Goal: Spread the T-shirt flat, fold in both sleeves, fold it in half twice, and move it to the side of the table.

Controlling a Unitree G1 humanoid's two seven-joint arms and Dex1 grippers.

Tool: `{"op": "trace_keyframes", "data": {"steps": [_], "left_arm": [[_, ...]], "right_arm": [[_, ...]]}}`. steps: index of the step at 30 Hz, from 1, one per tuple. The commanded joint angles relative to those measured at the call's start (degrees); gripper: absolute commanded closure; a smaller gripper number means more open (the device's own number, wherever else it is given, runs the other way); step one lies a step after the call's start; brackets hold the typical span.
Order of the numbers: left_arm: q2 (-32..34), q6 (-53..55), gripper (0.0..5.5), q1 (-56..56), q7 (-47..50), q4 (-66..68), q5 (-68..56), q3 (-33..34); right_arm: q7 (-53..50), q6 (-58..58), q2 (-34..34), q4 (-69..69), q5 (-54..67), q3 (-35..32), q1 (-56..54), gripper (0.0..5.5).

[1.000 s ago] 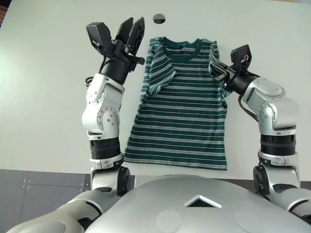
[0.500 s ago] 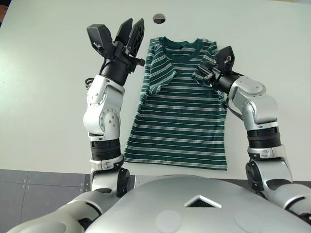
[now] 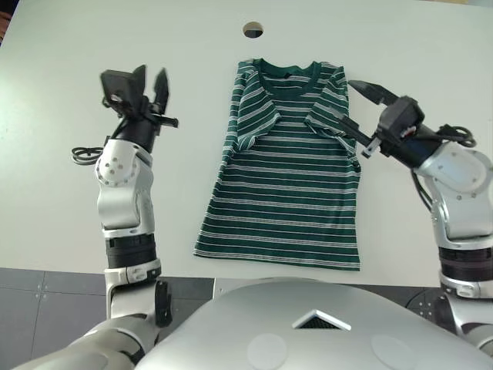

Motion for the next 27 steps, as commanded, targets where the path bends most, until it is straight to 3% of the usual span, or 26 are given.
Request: {"op": "trace_keyframes", "data": {"steps": [1,5,9,13,15,19,27], "left_arm": [[10.89,-18.00,3.76,8.07,-7.40,4.45,9.39,-1.70],[19.25,-32.14,3.46,11.97,-6.39,13.19,19.43,-1.24],[27.90,-42.81,2.94,13.80,-3.01,15.80,31.74,-0.91],[36.21,-47.63,2.39,16.48,-8.15,12.87,35.92,-3.32],[38.74,-48.72,2.39,16.87,-10.71,10.28,36.27,-4.64],[41.13,-50.04,2.39,17.78,-14.24,4.71,38.80,-8.08],[38.88,-50.28,2.39,16.76,-15.11,4.05,38.07,-13.57]], "right_arm": [[-6.75,-21.12,-10.44,7.95,-17.18,-1.97,6.72,3.33],[-12.35,-32.67,-16.13,10.42,-25.71,-4.26,11.83,3.30],[-14.28,-39.82,-20.65,9.62,-29.44,-6.53,15.78,2.74],[-13.32,-42.55,-24.47,8.00,-30.71,-8.38,18.96,2.08],[-12.68,-43.23,-25.53,6.55,-31.66,-8.56,20.46,2.08],[-10.66,-44.80,-28.15,6.48,-33.61,-6.91,21.69,2.08],[-11.08,-43.95,-23.44,3.07,-34.90,-1.54,21.60,2.08]]}}
